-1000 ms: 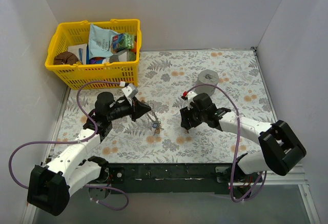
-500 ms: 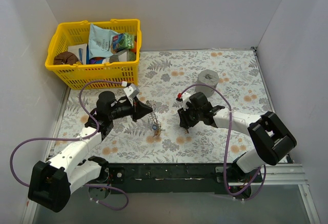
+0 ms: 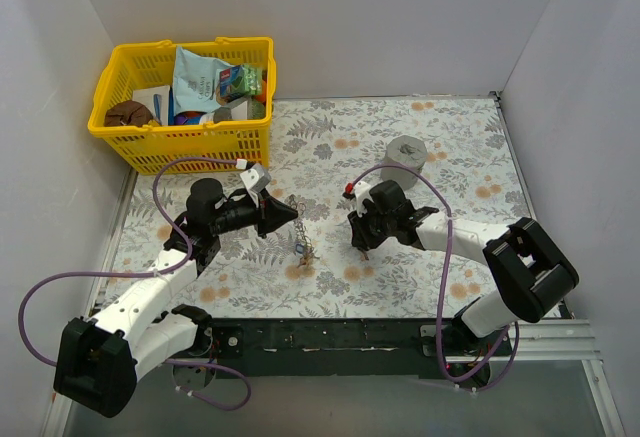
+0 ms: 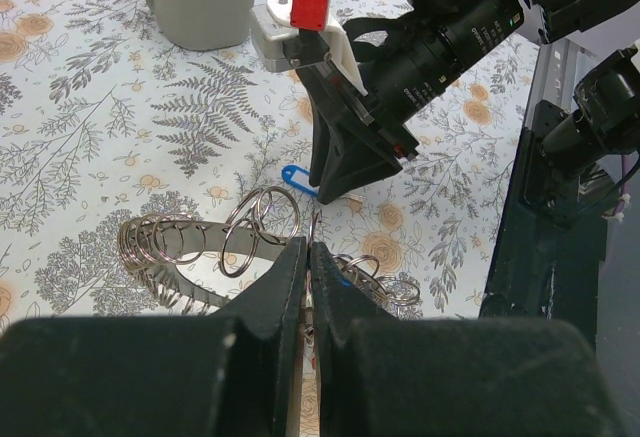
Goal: Put the keys on the keyring
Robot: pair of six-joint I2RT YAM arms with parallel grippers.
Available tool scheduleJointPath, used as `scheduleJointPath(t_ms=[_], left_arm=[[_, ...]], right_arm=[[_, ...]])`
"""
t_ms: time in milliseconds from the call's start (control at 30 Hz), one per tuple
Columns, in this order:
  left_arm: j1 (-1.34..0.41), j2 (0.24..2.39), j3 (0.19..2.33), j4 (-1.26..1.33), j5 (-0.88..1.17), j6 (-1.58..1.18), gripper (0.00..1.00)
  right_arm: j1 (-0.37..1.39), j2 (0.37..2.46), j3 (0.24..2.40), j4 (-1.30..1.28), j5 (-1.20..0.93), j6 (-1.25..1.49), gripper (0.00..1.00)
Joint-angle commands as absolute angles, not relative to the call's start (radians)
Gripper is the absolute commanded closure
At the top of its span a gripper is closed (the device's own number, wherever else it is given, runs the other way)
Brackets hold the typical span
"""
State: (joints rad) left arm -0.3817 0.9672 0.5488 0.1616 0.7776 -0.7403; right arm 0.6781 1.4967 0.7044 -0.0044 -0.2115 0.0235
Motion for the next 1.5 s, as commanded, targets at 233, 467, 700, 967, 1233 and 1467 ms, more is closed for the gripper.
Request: scheduleJointPath(t_ms=[233,467,700,967,1233,1467], left_arm=[[-0.385,0.953,0.560,0.221,0.822,-0.745,1.00],[-0.385,0.948,0.560,0.216,0.816,-0.742,1.00],[-0.387,0.957,0.560,0.238,0.833,-0.756,1.00],[-0.385,0.954,0.552,0.256,0.831,-0.762,1.00],[-0.387,0.948,0.549,0.253,0.838,-0.752,1.00],[-0.385,0.940,0.560,0.233,0.848,-0.729,1.00]], right_arm=[[0.676,1.491,0.693,0.015,-0.190,0.011,0.65],[0.677,1.467,0.681,0.002,-0.156,0.014,0.63],[0.676,1.454,0.667,0.009,-0.169,0.020,0.69],[0.676,1.421,0.664,0.012,-0.186,0.020,0.99],[0.676,1.345,0.696,-0.038,-0.170,0.012,0.99],[0.676,1.241,0.730,-0.054,-0.227,0.002,0.99]])
